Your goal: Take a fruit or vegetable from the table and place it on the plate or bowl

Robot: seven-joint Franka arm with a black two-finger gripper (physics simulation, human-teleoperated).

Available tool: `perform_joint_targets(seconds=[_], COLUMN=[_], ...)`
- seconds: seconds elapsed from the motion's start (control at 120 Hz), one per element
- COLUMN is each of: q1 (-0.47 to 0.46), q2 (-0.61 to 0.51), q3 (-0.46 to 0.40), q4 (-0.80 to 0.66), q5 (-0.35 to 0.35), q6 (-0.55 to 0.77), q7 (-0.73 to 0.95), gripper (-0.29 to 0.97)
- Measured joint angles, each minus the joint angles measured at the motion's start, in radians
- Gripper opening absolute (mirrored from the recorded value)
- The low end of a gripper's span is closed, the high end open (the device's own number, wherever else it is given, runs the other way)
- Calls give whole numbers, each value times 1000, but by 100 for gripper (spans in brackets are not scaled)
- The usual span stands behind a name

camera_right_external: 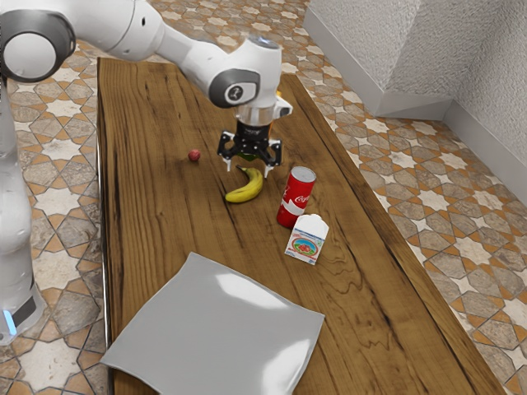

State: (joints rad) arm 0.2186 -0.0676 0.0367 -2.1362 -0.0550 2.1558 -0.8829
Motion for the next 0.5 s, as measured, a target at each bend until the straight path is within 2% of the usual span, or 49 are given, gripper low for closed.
perform_joint_targets(seconds=[0.5], q1=[-3], q2=[29], q3=[-6], q4=[0], q5=[-11], q6=[23], q7=[29], gripper=[68])
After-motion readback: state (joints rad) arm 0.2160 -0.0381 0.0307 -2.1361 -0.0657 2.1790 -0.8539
